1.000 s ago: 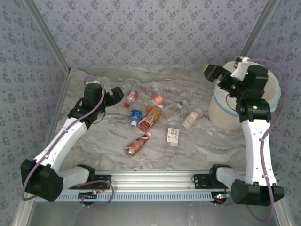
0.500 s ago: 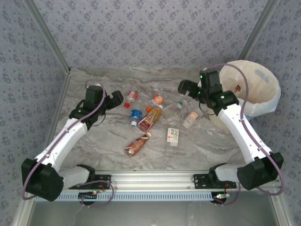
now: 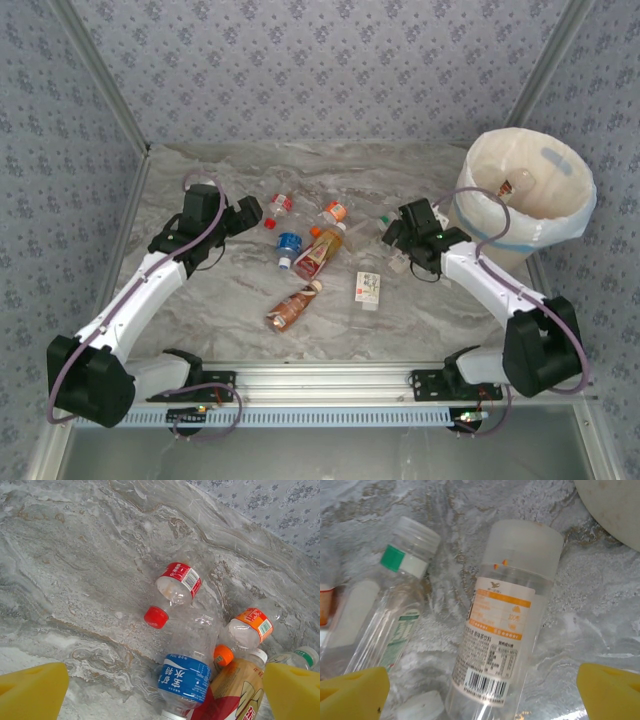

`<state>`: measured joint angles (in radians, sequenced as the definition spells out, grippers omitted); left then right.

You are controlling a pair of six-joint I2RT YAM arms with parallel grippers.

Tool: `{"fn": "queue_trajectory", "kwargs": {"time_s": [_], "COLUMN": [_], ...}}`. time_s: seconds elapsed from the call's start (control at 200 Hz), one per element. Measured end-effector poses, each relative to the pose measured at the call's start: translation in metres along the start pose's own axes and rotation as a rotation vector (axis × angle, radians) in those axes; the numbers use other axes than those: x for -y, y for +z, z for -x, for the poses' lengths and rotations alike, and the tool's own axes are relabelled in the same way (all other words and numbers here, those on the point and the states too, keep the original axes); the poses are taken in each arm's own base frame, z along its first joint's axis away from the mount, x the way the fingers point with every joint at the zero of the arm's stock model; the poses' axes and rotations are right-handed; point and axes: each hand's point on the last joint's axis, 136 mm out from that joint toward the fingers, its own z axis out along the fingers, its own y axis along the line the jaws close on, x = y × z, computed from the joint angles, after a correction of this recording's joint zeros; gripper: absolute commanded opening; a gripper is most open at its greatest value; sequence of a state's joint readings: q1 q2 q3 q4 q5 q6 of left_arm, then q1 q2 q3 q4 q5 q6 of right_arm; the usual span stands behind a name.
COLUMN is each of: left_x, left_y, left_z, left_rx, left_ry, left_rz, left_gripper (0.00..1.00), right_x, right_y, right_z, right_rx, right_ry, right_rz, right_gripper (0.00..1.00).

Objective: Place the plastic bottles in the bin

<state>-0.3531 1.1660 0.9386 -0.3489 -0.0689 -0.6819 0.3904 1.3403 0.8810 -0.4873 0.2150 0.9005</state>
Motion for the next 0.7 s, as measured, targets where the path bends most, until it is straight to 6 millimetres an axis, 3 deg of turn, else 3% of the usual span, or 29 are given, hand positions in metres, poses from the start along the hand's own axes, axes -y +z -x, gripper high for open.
{"fn": "queue_trajectory", "kwargs": {"time_s": [0.365,0.555,0.7], "left_x": [0.000,-0.001,-0.002], "left_y": [0.000,0.002,0.003], "left_z": [0.000,-0.001,-0.002], "left_rx": [-0.001,-0.005,-0.009], "left_ry": [0.001,0.001,0.001], "left_rz": [0.001,0.004,0.008], "left_gripper": [0.99,0.99,0.99], "right_x": [-0.003,0.003,0.008], "right_y": [0.048,0.068,0.076], "right_z": [-0.007,-0.012,-0.018], "right_rx": [0.002,0.014,0.020], "right_ry": [0.032,0.015,0.010], "right_rz": [-0.032,-0.066,-0.067], "right_gripper": [0.97,0.81,0.77]}}
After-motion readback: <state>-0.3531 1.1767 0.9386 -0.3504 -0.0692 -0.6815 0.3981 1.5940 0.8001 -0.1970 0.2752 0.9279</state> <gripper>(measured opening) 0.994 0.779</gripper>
